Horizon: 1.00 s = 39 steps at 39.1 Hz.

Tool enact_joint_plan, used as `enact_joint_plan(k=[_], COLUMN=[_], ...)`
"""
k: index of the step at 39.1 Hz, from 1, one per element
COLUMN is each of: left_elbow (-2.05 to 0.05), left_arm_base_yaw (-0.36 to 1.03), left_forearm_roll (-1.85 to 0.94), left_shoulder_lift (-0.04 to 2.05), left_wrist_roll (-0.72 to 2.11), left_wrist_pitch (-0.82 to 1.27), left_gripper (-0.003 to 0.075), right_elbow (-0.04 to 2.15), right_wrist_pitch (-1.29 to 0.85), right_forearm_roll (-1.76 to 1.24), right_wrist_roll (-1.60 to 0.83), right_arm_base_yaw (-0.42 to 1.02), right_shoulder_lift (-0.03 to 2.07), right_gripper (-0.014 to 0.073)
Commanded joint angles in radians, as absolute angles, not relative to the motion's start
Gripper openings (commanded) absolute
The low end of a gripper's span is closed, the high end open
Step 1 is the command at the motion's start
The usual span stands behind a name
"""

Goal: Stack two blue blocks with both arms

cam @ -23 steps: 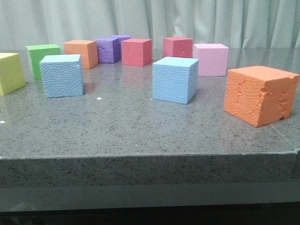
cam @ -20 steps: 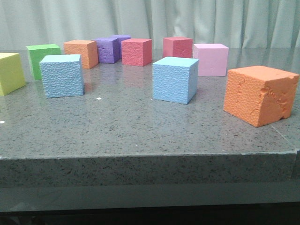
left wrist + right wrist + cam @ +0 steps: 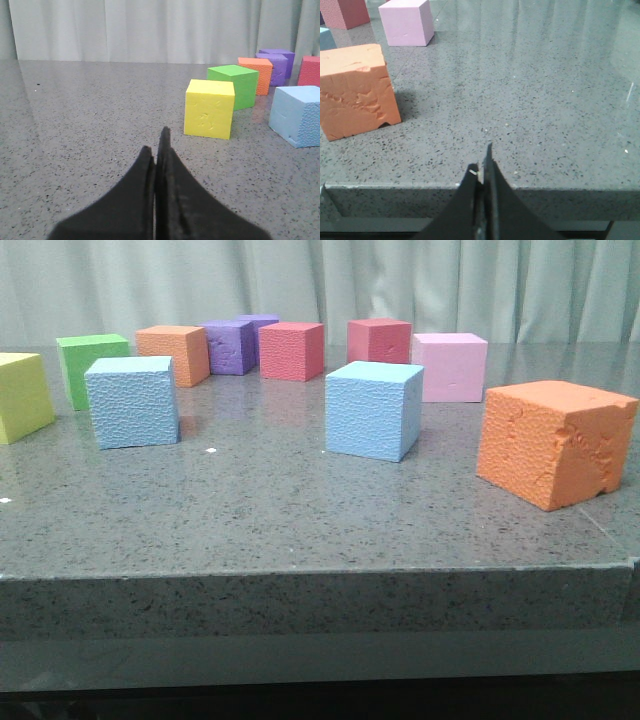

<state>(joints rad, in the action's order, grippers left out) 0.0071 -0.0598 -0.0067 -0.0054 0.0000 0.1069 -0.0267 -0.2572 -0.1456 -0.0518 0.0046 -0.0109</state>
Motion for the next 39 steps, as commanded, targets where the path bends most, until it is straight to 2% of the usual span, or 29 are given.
enact_joint_plan(k=[1,27,31,36,39], left_elbow=[0.009,0.009,0.009,0.009,0.009], left_arm_base_yaw=[-0.06,-0.06,-0.06,-0.06,-0.06], left_forearm_roll=[-0.014,0.0,-0.074,-0.3,-0.32], left_shoulder_lift=[-0.013,-0.013,-0.013,-0.013,-0.013], left_wrist_roll=[0.0,0.0,0.0,0.0,0.0], left_wrist_pitch=[0.029,0.008,-0.081,-0.19,-0.225], left_gripper=[-0.002,-0.002,-0.002,-0.002,-0.002], right_elbow=[-0.022,-0.022,-0.022,-0.022,-0.022], right_wrist_pitch=[-0.171,-0.155,-0.132,-0.057,0.015], right_forearm_roll=[-0.152,-0.152,-0.154,-0.203,-0.211], right_wrist_roll=[-0.063,-0.063,-0.062,-0.061,-0.061], right_arm_base_yaw=[-0.001,-0.001,-0.001,-0.001,-0.001], right_shoulder_lift=[-0.028,-0.028,-0.028,-0.028,-0.028], right_gripper=[-0.0068,-0.0068,-0.0068,-0.0068,-0.0068])
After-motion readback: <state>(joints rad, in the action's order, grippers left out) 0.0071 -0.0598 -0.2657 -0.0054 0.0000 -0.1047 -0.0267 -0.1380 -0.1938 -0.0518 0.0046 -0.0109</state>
